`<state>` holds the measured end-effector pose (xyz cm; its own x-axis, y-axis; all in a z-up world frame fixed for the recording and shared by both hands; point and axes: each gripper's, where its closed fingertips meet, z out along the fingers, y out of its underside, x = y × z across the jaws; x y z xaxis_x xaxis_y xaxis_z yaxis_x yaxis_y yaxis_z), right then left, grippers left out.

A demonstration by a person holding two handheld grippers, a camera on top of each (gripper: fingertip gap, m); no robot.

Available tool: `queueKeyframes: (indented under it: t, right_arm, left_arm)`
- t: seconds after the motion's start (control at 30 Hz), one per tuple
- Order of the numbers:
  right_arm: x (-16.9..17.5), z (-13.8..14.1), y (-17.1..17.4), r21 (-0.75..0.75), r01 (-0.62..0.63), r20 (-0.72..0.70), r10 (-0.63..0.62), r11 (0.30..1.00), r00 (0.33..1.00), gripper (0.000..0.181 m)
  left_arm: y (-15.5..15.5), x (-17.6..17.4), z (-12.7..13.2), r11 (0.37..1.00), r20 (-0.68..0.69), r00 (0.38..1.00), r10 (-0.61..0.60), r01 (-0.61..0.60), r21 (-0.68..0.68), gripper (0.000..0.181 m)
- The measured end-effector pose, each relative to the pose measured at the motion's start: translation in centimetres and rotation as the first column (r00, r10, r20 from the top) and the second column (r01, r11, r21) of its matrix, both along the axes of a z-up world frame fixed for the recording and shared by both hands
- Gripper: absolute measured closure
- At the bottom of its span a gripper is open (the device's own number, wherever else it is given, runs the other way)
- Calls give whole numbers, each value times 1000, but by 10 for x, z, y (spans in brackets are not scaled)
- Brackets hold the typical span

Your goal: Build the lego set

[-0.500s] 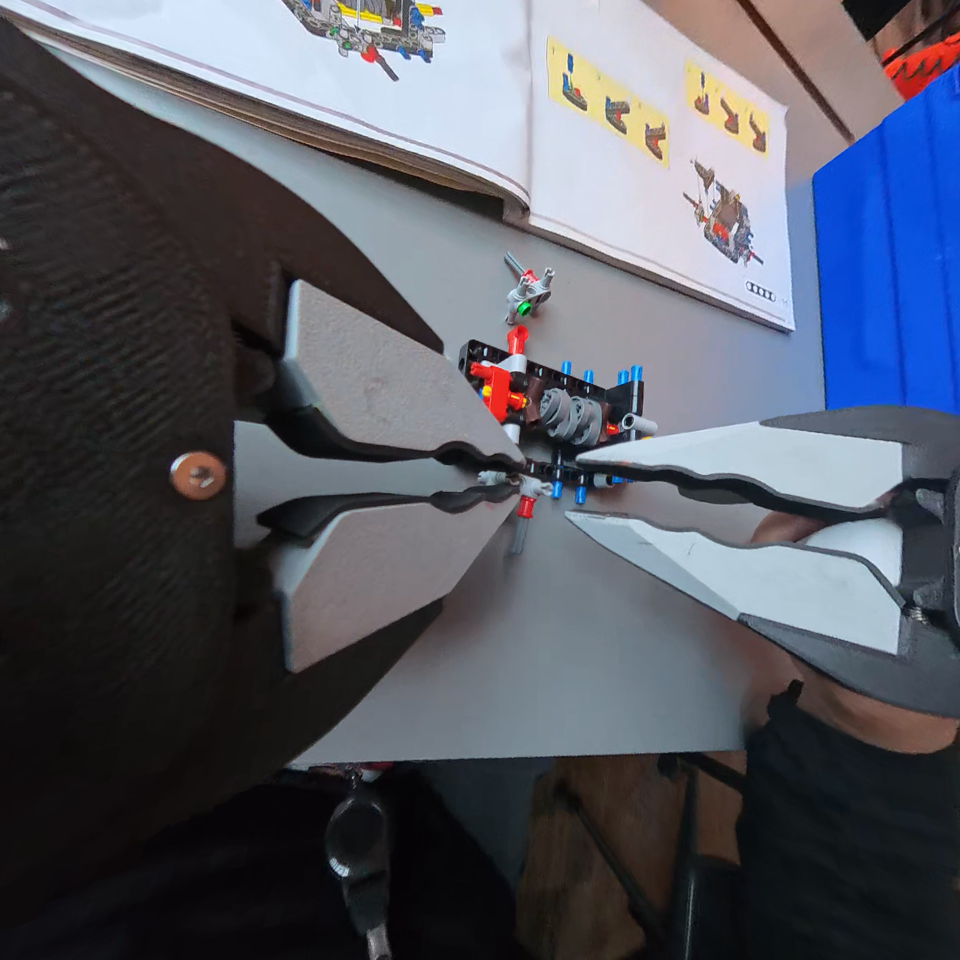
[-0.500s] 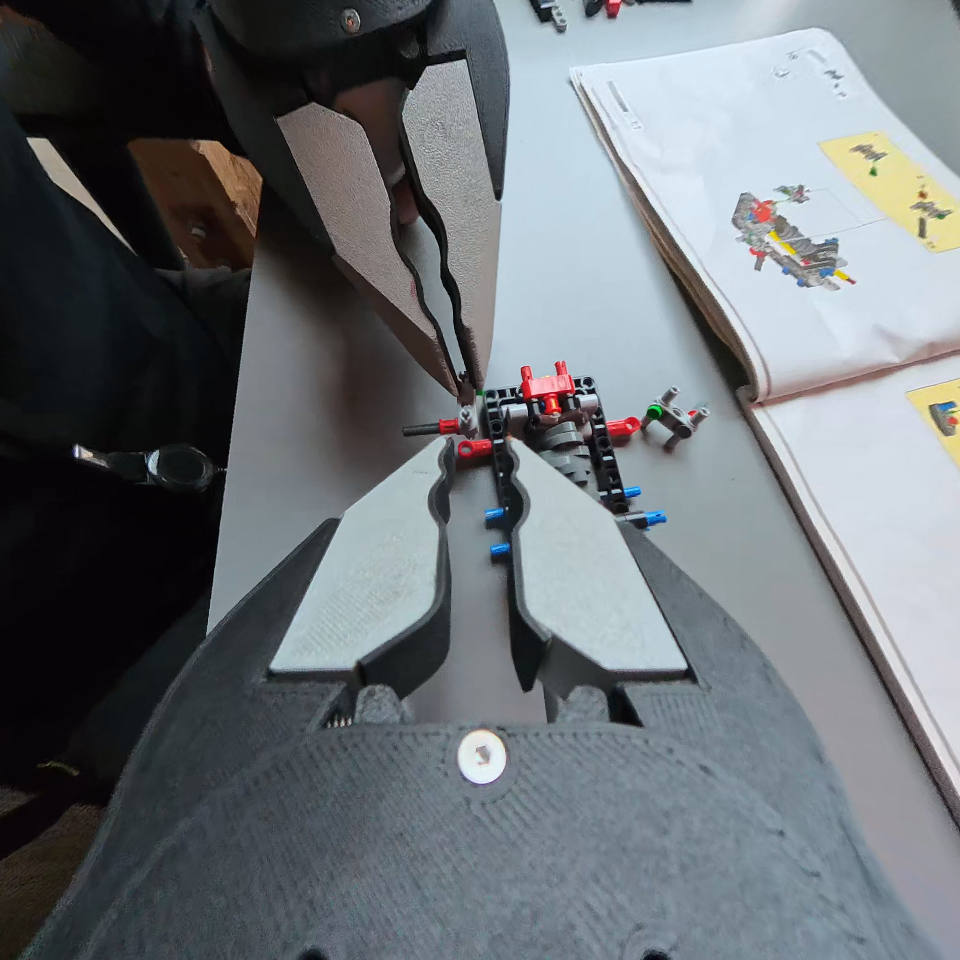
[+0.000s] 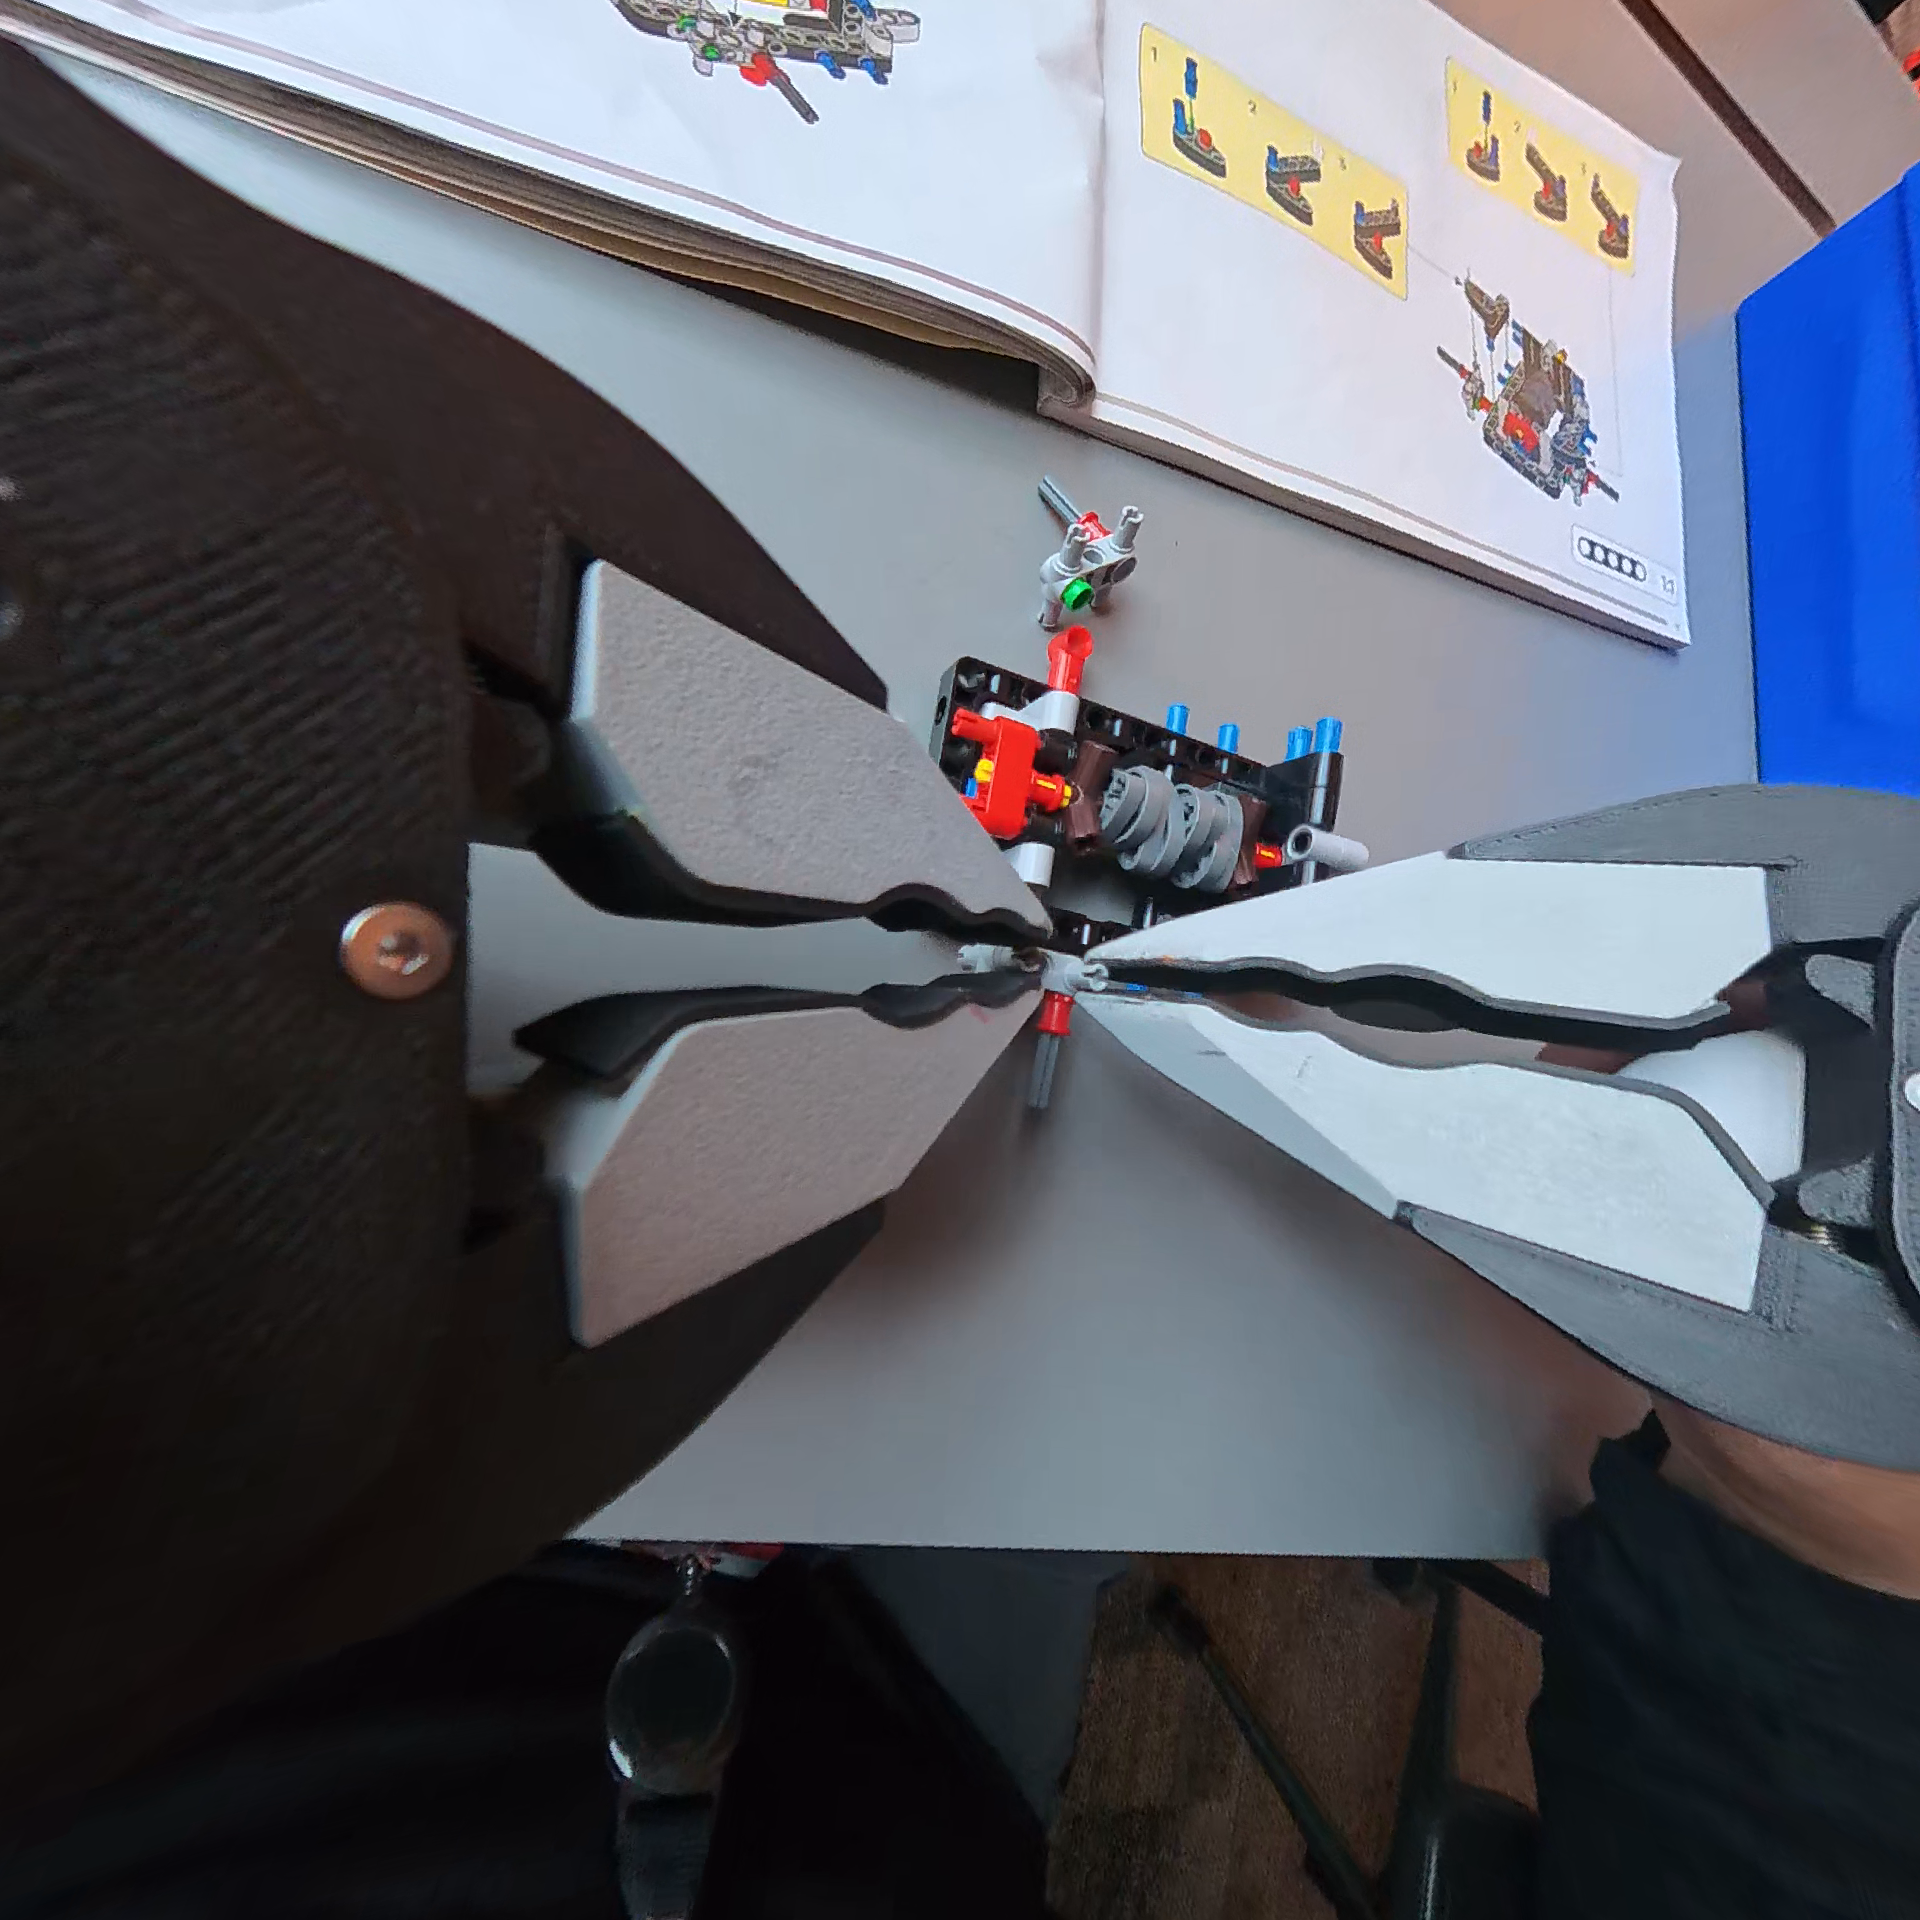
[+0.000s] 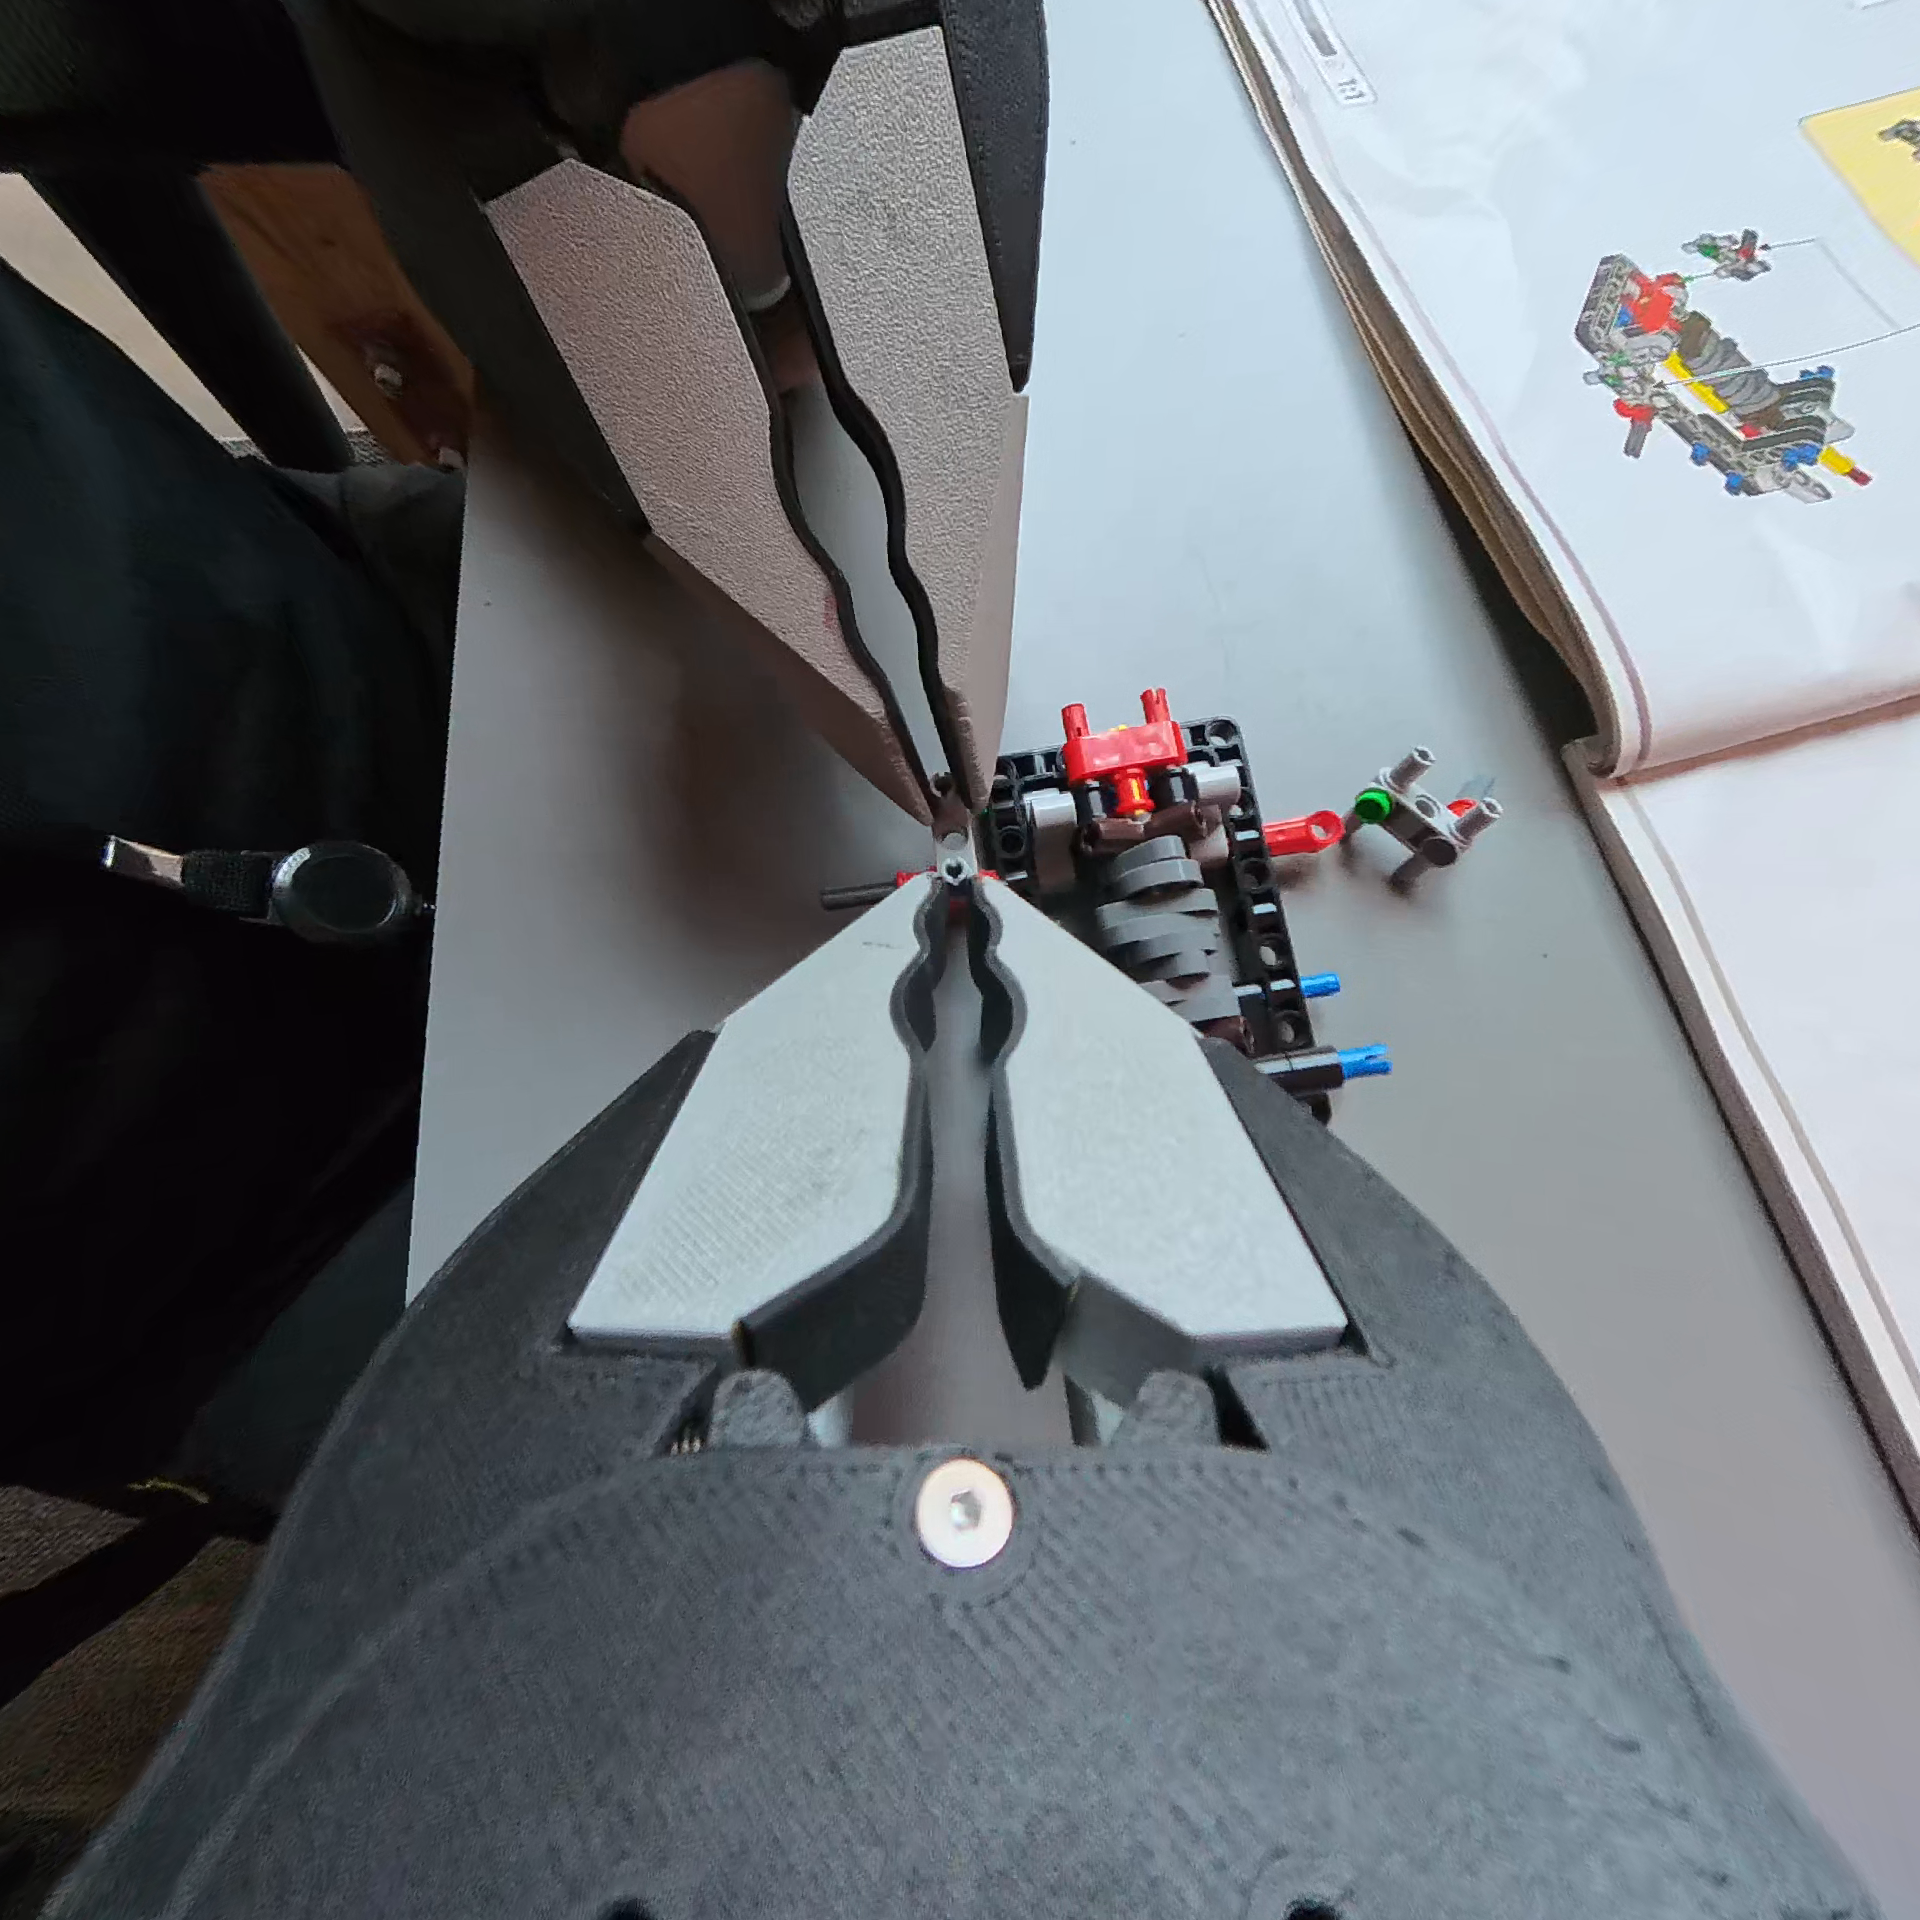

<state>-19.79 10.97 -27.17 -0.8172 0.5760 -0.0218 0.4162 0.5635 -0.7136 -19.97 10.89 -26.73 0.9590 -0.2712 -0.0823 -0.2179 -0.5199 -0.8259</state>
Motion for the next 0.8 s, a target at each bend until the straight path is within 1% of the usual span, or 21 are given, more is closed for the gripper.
queueKeyframes:
  t: [0.37, 0.5, 0.6, 0.8]
  right_arm:
    - [0, 1, -4, -8, -5, 12, 5, 1000, 1000, 179]
    - [0, 1, -4, 14, -16, 9, 16, 1000, 1000, 180]
    - [0, 2, -5, 31, -21, 0, 21, 999, 1000, 180]
    - [2, 3, -6, 26, -33, 2, 33, 999, 999, 179]
  left_arm:
    - [-1, 1, -1, 1000, 21, 1000, -7, 7, -9, 178]
    - [-2, 2, -1, 1000, 46, 999, -8, 9, -17, 179]
    - [-2, 2, 0, 1000, 35, 999, -5, 5, -12, 178]
    - [-3, 4, 0, 1000, 48, 999, 0, 0, -13, 178]
